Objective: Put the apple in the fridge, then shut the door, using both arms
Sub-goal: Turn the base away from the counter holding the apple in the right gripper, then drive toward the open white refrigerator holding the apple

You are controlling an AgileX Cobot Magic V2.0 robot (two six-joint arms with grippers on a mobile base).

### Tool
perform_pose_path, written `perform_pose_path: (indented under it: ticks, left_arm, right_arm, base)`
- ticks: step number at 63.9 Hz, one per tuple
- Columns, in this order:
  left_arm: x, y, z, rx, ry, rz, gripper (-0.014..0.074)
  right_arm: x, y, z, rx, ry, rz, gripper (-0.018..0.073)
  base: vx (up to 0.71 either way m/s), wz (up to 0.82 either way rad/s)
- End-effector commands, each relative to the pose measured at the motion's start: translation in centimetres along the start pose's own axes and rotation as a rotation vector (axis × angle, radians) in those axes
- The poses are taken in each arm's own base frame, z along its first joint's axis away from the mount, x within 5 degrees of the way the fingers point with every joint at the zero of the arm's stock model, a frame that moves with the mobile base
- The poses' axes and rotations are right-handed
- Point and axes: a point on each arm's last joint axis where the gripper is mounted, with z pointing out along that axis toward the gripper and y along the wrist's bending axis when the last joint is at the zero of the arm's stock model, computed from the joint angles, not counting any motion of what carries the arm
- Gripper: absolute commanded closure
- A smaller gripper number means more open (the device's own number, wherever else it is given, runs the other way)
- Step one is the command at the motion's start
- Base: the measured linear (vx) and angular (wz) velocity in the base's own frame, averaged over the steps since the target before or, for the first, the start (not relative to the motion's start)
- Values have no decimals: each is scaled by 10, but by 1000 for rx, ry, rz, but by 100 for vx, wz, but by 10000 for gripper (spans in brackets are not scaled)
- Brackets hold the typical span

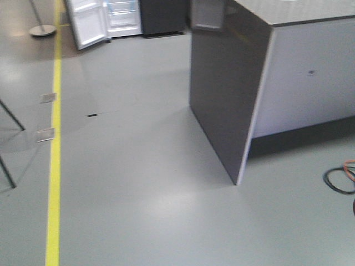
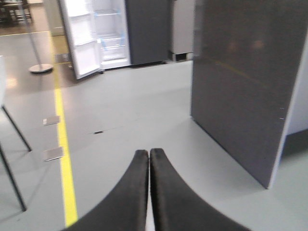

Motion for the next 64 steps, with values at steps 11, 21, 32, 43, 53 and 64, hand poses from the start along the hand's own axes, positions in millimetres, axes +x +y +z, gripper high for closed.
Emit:
perform_pose_path:
  ticks: [11,21,32,43,53,64]
  left_arm:
    - [0,-1,1,13,-61,-18,601]
    - [0,-1,1,13,-61,-18,601]
    - [0,-1,1,13,-61,-18,601]
    - [0,-1,1,13,-61,-18,601]
    - [0,-1,1,13,-61,-18,601]
    - [0,-1,1,13,-61,-18,601]
  right_arm:
    - [-14,0,-6,4,-106,-1,361]
    - [-14,0,-6,4,-106,-1,361]
    - [-14,0,-6,4,-106,-1,361]
    - [-14,0,-6,4,-106,-1,361]
    - [-14,0,-6,4,-106,-1,361]
    - [-14,0,-6,4,-106,-1,361]
  base:
    - [14,49]
    - [13,35]
    - [12,28]
    - [11,20]
    - [9,7]
    - [8,5]
